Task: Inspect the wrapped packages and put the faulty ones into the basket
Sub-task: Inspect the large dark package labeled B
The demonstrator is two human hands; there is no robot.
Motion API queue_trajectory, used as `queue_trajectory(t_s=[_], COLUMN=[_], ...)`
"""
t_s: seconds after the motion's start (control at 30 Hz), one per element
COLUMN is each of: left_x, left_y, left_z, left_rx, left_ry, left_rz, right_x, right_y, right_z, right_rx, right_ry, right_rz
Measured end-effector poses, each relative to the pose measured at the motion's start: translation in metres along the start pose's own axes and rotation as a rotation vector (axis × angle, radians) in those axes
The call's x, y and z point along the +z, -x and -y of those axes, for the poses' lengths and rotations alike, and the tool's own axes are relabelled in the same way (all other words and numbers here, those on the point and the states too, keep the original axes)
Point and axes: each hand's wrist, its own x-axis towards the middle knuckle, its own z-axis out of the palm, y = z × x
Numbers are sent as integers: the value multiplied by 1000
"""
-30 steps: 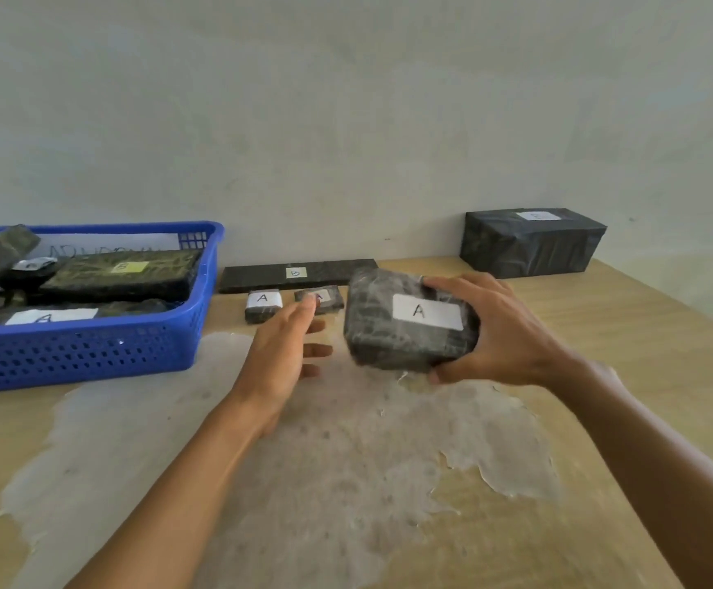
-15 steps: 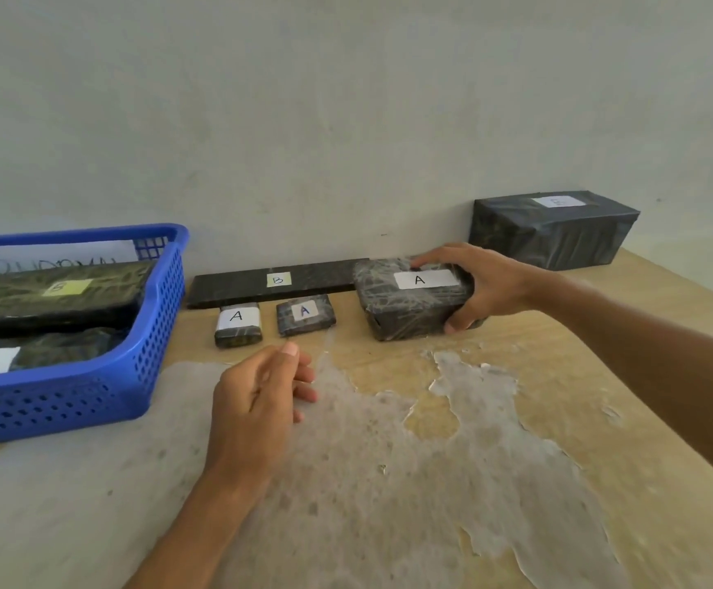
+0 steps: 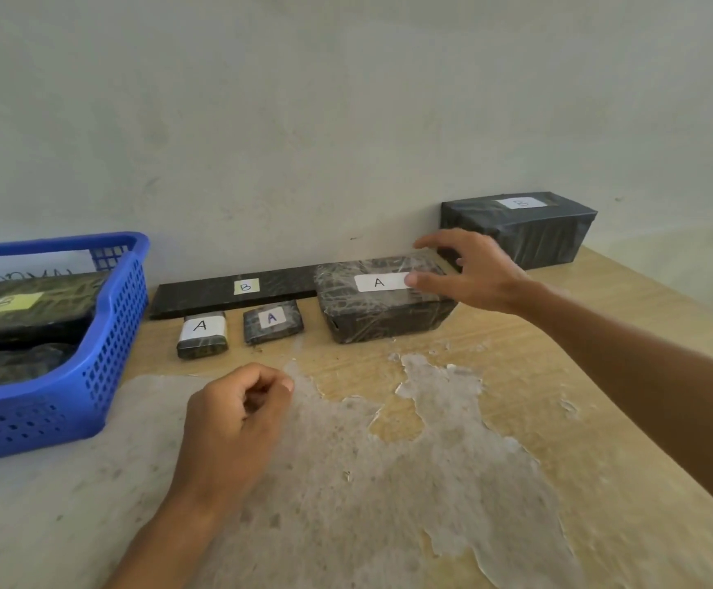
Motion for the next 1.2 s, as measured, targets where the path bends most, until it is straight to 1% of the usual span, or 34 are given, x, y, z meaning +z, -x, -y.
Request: queue_trajectory(t_s=[0.07, 0.13, 0.2, 0.27, 0.33, 0.4, 0.43, 0.6, 0.7, 0.9, 1.1, 1.2], left_x=[2, 4, 6, 7, 7, 8, 8, 9, 9, 10, 9, 9], left_y=[2, 3, 2, 2, 2, 2, 2, 1, 0, 1, 1, 0], left_z=[-2, -2, -1, -2, -3, -3, -3, -3, -1, -3, -2, -2], left_rx=[46, 109, 150, 165, 173, 169, 165, 158, 152, 151, 139, 142], left_ry=[-72, -182, -275, -320, -349, -359, -361, -352, -354, -342, -340, -339], left_rz=[25, 65, 89, 93, 100, 109, 111, 111, 109, 109, 106, 103], right_x=[-9, -21, -32, -41, -44, -42, -40, -28, -30, -31, -26, -26], right_y=[3, 2, -4, -12, -18, -24, -26, -31, -30, -20, 0, 24], right_z=[-13, -30, -45, -57, -66, -75, -79, -85, -83, -83, -84, -85], right_rx=[50, 151, 265, 340, 346, 301, 282, 220, 174, -24, -266, -308], right_ry=[45, 100, 177, 233, 288, 370, 388, 396, 458, 648, 764, 776], right_rz=[-236, -379, -400, -338, -256, -206, -209, -338, -351, -339, -383, -427])
